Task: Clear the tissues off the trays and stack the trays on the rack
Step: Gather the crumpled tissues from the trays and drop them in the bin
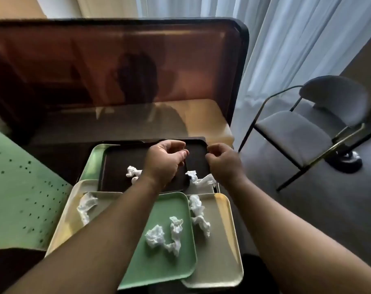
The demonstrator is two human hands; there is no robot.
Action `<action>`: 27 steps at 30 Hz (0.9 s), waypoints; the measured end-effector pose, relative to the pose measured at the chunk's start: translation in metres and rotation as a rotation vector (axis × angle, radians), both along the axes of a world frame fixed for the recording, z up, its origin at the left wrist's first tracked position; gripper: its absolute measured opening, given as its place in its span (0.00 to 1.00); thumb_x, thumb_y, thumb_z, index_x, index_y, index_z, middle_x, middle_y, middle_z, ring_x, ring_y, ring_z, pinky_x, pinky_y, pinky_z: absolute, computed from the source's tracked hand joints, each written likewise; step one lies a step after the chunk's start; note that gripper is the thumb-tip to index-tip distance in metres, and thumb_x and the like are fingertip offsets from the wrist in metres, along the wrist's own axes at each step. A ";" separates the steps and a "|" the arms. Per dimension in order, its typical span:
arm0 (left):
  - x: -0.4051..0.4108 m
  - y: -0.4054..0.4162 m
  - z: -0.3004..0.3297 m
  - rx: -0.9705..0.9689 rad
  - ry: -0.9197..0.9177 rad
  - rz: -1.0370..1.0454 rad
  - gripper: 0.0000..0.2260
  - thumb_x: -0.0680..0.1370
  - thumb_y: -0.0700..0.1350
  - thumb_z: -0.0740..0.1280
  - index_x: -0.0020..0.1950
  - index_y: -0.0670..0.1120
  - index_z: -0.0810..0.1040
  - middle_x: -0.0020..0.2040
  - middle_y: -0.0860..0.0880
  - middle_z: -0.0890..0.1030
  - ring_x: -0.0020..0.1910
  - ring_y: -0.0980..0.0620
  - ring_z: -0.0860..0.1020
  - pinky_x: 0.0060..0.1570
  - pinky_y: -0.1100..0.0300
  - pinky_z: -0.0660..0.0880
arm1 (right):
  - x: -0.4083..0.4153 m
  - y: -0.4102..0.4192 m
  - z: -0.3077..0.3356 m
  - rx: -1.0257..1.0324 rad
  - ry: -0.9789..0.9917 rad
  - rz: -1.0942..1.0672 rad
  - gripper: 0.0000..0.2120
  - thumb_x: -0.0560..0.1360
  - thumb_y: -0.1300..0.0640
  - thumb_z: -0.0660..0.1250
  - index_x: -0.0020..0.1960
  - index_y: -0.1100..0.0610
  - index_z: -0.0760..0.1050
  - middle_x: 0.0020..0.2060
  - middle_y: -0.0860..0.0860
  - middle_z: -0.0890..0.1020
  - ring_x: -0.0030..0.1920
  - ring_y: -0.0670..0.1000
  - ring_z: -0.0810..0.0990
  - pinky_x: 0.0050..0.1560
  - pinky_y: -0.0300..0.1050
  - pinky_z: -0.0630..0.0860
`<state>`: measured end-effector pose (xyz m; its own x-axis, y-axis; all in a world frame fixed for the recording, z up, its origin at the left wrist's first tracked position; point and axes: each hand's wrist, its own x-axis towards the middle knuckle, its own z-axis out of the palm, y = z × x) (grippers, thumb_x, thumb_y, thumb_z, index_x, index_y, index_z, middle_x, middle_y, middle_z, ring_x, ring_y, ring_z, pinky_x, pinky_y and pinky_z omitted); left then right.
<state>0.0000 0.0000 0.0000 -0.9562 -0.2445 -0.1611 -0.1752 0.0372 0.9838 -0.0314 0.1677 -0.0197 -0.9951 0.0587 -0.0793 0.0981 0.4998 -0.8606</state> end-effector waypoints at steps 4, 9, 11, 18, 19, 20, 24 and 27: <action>0.006 -0.001 -0.037 -0.045 -0.134 0.007 0.11 0.76 0.31 0.70 0.52 0.45 0.82 0.44 0.46 0.83 0.35 0.54 0.78 0.34 0.67 0.75 | 0.002 0.004 -0.050 0.387 -0.201 0.080 0.22 0.74 0.53 0.66 0.68 0.48 0.77 0.64 0.54 0.77 0.64 0.57 0.75 0.65 0.54 0.75; 0.014 0.000 -0.075 -0.149 -0.222 -0.063 0.19 0.74 0.31 0.71 0.64 0.42 0.81 0.48 0.48 0.84 0.45 0.52 0.80 0.51 0.57 0.79 | 0.005 0.010 -0.091 0.558 -0.259 0.090 0.28 0.76 0.52 0.63 0.76 0.44 0.68 0.73 0.51 0.67 0.69 0.57 0.67 0.69 0.56 0.71; 0.017 0.004 -0.082 -0.175 -0.244 -0.074 0.20 0.74 0.32 0.71 0.65 0.43 0.81 0.49 0.47 0.84 0.47 0.52 0.80 0.55 0.57 0.78 | 0.005 0.010 -0.105 0.510 -0.280 0.069 0.30 0.75 0.52 0.64 0.77 0.44 0.66 0.72 0.51 0.67 0.69 0.57 0.69 0.68 0.57 0.73; 0.017 0.014 -0.082 -0.161 -0.279 -0.144 0.20 0.74 0.32 0.69 0.64 0.47 0.82 0.47 0.51 0.82 0.45 0.55 0.79 0.41 0.71 0.76 | -0.009 0.018 -0.121 0.345 -0.309 -0.048 0.19 0.78 0.58 0.65 0.69 0.54 0.77 0.66 0.56 0.74 0.57 0.56 0.79 0.59 0.48 0.75; 0.017 0.014 -0.081 -0.165 -0.272 -0.150 0.21 0.75 0.32 0.68 0.65 0.47 0.81 0.47 0.52 0.81 0.45 0.55 0.79 0.40 0.73 0.75 | -0.010 0.017 -0.120 0.342 -0.293 -0.064 0.21 0.78 0.58 0.65 0.71 0.54 0.74 0.67 0.56 0.72 0.55 0.55 0.78 0.60 0.48 0.75; 0.017 0.013 -0.078 -0.180 -0.261 -0.158 0.21 0.75 0.32 0.68 0.66 0.47 0.81 0.48 0.52 0.81 0.45 0.55 0.79 0.41 0.73 0.75 | -0.010 0.016 -0.118 0.338 -0.275 -0.081 0.23 0.78 0.59 0.65 0.73 0.52 0.71 0.67 0.55 0.70 0.53 0.54 0.76 0.60 0.48 0.75; 0.015 0.001 -0.076 -0.412 -0.157 -0.204 0.22 0.74 0.35 0.68 0.66 0.52 0.81 0.53 0.52 0.81 0.45 0.54 0.79 0.56 0.60 0.78 | -0.017 0.006 -0.119 0.431 -0.320 -0.083 0.27 0.78 0.60 0.64 0.76 0.46 0.68 0.66 0.54 0.71 0.57 0.55 0.77 0.61 0.51 0.77; 0.013 -0.012 -0.081 -0.478 -0.138 -0.185 0.24 0.73 0.36 0.67 0.66 0.53 0.81 0.56 0.52 0.80 0.43 0.53 0.78 0.58 0.54 0.78 | -0.020 -0.002 -0.120 0.517 -0.319 -0.068 0.16 0.77 0.62 0.65 0.61 0.47 0.79 0.59 0.53 0.79 0.55 0.56 0.80 0.55 0.55 0.81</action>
